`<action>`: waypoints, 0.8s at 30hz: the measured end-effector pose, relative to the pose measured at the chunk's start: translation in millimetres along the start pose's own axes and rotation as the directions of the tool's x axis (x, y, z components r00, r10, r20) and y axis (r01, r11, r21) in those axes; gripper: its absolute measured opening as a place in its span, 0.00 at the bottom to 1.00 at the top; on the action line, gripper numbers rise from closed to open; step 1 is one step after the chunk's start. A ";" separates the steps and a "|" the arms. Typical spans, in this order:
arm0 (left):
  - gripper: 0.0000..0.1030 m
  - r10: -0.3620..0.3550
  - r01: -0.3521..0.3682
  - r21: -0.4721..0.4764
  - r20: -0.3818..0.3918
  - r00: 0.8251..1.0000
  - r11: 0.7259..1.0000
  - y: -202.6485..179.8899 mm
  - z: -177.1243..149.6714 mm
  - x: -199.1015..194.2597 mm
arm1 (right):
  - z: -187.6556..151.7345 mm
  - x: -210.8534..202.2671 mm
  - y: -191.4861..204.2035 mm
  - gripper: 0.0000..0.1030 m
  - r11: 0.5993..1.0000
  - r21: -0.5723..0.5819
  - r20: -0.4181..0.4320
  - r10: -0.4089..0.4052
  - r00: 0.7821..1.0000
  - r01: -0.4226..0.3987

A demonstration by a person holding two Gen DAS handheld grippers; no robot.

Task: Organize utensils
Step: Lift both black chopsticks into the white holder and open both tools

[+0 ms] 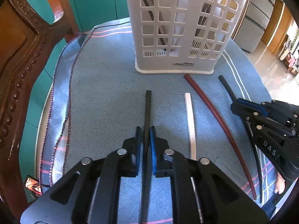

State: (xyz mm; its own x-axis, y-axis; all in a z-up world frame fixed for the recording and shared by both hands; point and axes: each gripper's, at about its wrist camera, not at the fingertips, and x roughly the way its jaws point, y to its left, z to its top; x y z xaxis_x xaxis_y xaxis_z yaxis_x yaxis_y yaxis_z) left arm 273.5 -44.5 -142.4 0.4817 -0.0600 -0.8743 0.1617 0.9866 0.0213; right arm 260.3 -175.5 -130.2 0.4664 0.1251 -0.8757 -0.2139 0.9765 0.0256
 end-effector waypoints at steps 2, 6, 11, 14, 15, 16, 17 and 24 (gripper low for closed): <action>0.12 0.007 -0.007 0.007 0.000 1.000 1.000 -1.5 -0.7 -0.8 | 0.3 0.2 2.0 0.11 1.000 -0.010 0.002 -0.008 1.000 0.009; 0.12 0.004 -0.004 0.013 -0.001 1.000 1.000 -0.7 -0.7 -0.9 | 0.6 0.5 3.2 0.11 1.000 -0.012 0.005 -0.010 1.000 0.010; 0.07 -0.008 0.008 0.003 0.010 1.000 1.000 0.5 -0.8 -4.0 | 0.9 -1.8 2.0 0.06 0.999 0.012 0.016 0.032 0.999 -0.033; 0.07 -0.001 0.001 0.002 0.059 0.998 1.000 2.0 1.9 -16.6 | 4.1 -17.7 -3.8 0.06 0.999 0.021 0.081 0.047 0.996 -0.049; 0.07 -0.004 0.004 0.004 0.084 0.996 1.000 2.4 2.9 -24.7 | 5.5 -24.5 -6.3 0.06 0.998 0.026 0.107 0.057 0.993 -0.060; 0.07 -0.011 0.010 0.004 0.109 0.994 1.000 2.8 3.7 -33.9 | 7.3 -33.8 -10.3 0.06 0.997 0.034 0.137 0.070 0.988 -0.075; 0.07 -0.020 0.020 0.004 0.129 0.991 1.000 3.3 4.3 -42.6 | 8.6 -43.8 -13.9 0.06 0.995 0.043 0.164 0.083 0.983 -0.091; 0.07 -0.122 0.123 0.022 0.372 0.920 0.992 9.9 9.4 -148.5 | 11.8 -134.3 -28.7 0.06 0.978 0.037 0.379 0.176 0.908 -0.205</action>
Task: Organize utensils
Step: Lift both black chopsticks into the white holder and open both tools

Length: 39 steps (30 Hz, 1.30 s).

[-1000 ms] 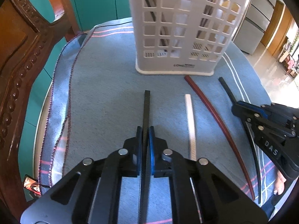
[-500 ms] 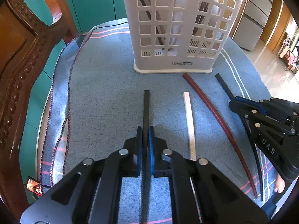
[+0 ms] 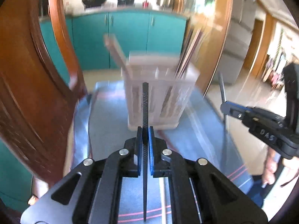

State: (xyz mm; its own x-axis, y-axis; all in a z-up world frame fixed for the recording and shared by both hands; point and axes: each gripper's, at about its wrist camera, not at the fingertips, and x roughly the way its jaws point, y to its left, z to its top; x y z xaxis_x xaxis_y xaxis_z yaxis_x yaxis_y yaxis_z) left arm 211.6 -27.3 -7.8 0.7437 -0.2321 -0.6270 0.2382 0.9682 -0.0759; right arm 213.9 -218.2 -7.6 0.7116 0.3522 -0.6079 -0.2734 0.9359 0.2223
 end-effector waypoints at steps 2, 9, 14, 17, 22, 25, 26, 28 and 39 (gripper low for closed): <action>0.07 -0.017 0.018 -0.004 0.070 0.997 1.000 -1.5 14.3 -25.5 | 11.9 -20.7 3.5 0.06 1.000 0.008 0.061 0.025 0.998 -0.025; 0.07 -0.069 0.082 -0.032 0.302 0.951 0.996 8.2 79.9 -91.9 | 68.3 -74.6 5.3 0.07 0.984 0.047 0.283 0.150 0.947 -0.169; 0.07 -0.062 0.113 -0.103 0.405 0.912 0.988 25.0 120.6 -92.4 | 102.4 -86.4 10.4 0.07 0.991 0.063 0.404 0.085 0.911 -0.121; 0.07 -0.020 0.095 -0.157 0.425 0.905 0.983 33.5 130.9 -73.8 | 111.7 -77.7 1.9 0.07 0.991 0.115 0.437 0.014 0.900 -0.071; 0.07 0.015 0.078 -0.217 0.396 0.918 0.973 41.6 132.5 -29.0 | 110.9 -35.5 -8.1 0.07 0.989 0.148 0.374 -0.060 0.925 0.005; 0.07 0.032 0.048 -0.224 0.340 0.940 0.973 39.0 128.4 -0.4 | 99.4 -8.6 -10.5 0.07 0.990 0.140 0.299 -0.065 0.952 0.024; 0.07 0.046 0.026 -0.219 0.319 0.947 0.975 36.2 126.0 8.4 | 95.0 -1.9 -10.3 0.07 0.991 0.133 0.281 -0.064 0.958 0.027; 0.07 0.067 -0.006 -0.205 0.296 0.953 0.979 29.8 121.5 17.5 | 85.0 7.8 -11.3 0.07 0.992 0.128 0.249 -0.055 0.967 0.024; 0.22 0.080 -0.030 -0.169 0.296 0.952 0.985 19.8 83.5 17.9 | 49.3 -9.2 -34.9 0.38 0.986 0.165 0.273 -0.058 0.960 0.012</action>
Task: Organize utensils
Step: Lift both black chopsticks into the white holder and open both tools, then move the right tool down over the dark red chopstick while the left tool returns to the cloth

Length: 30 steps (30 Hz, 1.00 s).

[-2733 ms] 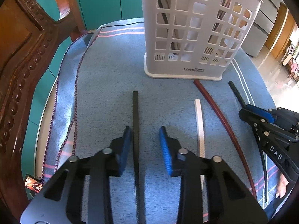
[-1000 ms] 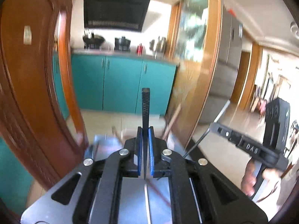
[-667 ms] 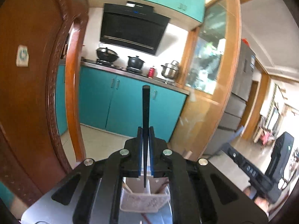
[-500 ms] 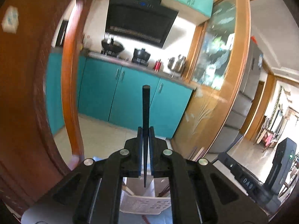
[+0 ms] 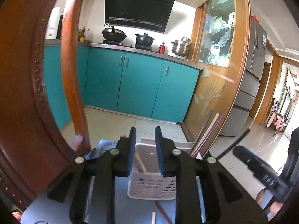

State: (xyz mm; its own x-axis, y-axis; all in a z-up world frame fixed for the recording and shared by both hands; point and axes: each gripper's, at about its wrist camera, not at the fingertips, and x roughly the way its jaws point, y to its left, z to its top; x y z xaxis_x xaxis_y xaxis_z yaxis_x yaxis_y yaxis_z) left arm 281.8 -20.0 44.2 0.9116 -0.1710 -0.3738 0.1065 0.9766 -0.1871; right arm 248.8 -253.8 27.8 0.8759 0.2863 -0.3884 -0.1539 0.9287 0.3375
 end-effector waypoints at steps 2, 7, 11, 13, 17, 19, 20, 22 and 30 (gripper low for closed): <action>0.24 -0.021 0.021 -0.010 0.011 1.000 1.000 3.3 -7.5 -11.0 | -6.3 -9.0 -6.7 0.39 1.000 -0.002 0.010 -0.009 1.000 0.009; 0.30 0.017 -0.019 0.059 0.025 1.000 0.998 -0.2 -34.2 -35.4 | -32.9 -17.1 -17.4 0.39 1.000 -0.018 -0.047 -0.009 0.999 0.008; 0.30 0.056 -0.045 0.106 -0.103 0.993 0.993 2.1 -64.2 -21.8 | -64.8 23.9 -13.5 0.39 0.997 -0.025 -0.315 0.055 0.948 -0.067; 0.30 0.057 -0.041 0.098 -0.168 0.984 0.994 6.2 -74.9 -11.4 | -82.3 42.3 1.4 0.39 0.993 -0.095 -0.403 0.026 0.915 -0.069; 0.31 0.073 -0.048 0.104 -0.256 0.964 0.993 9.6 -91.2 3.9 | -122.6 71.7 36.3 0.39 0.965 -0.245 -0.535 -0.059 0.843 -0.088; 0.37 0.094 -0.061 0.130 -0.265 0.960 0.990 7.9 -95.1 7.0 | -138.6 81.7 44.0 0.39 0.958 -0.276 -0.571 -0.098 0.815 -0.079; 0.39 0.104 -0.067 0.144 -0.269 0.957 0.987 6.9 -97.6 8.4 | -145.4 87.1 46.9 0.38 0.954 -0.289 -0.588 -0.116 0.801 -0.074; 0.39 0.104 -0.064 0.150 -0.281 0.954 0.987 6.7 -100.4 10.7 | -155.5 96.0 47.8 0.24 0.950 -0.310 -0.609 -0.164 0.776 -0.042; 0.43 0.104 -0.053 0.150 -0.358 0.928 0.987 10.1 -109.4 22.7 | -143.1 95.4 16.0 0.06 0.983 -0.172 -0.646 -0.156 0.748 0.057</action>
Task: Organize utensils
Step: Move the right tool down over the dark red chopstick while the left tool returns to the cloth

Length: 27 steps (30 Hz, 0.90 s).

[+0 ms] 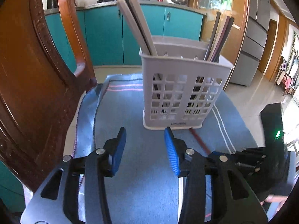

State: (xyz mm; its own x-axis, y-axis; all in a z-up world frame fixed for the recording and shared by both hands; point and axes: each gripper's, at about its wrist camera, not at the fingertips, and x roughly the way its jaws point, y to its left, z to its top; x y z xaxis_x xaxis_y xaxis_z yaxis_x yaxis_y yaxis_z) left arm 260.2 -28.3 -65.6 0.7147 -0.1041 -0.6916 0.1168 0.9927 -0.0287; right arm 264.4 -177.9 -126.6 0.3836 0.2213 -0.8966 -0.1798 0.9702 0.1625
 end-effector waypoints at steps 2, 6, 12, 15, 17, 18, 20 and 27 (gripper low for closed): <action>0.44 -0.004 0.004 -0.003 -0.016 1.000 1.000 -0.9 -2.6 4.2 | -0.1 -1.4 -13.0 0.06 0.998 0.063 -0.015 0.020 1.000 -0.019; 0.45 -0.003 0.003 0.010 -0.037 0.999 1.000 -4.9 -6.7 11.3 | -2.9 -3.8 -23.3 0.06 0.995 0.080 -0.027 0.068 0.997 -0.065; 0.49 0.001 0.000 0.029 -0.045 0.999 1.000 -11.4 -10.9 15.7 | -7.8 -5.9 -10.6 0.06 0.985 0.011 -0.063 0.173 0.983 -0.173; 0.51 0.005 -0.003 0.036 -0.052 0.999 0.999 -13.6 -12.5 18.2 | -7.9 -7.3 -8.3 0.08 0.984 0.000 -0.050 0.178 0.983 -0.178; 0.51 0.007 -0.004 0.041 -0.059 0.998 0.999 -14.8 -14.2 20.0 | -5.4 -6.3 -7.1 0.13 0.987 -0.001 -0.027 0.163 0.986 -0.163; 0.51 0.007 -0.005 0.043 -0.062 0.998 0.999 -14.9 -14.6 20.6 | -2.7 -4.3 -5.9 0.20 0.988 0.004 -0.016 0.157 0.987 -0.157; 0.52 0.006 -0.003 0.046 -0.067 0.998 0.999 -15.7 -15.6 21.4 | -0.5 -2.7 -4.1 0.28 0.992 0.000 0.007 0.126 0.992 -0.126; 0.56 0.004 0.000 0.055 -0.076 0.997 0.999 -16.5 -19.8 22.9 | 12.9 15.9 22.5 0.13 0.998 -0.043 0.046 0.046 0.998 -0.044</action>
State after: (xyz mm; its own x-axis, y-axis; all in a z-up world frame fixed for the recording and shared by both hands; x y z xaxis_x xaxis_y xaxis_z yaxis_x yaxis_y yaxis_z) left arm 260.9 -45.8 -95.2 0.6611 -0.0951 -0.7443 0.1543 0.9880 0.0108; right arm 278.2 -151.3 -131.8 0.4159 0.2697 -0.8685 -0.2349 0.9545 0.1839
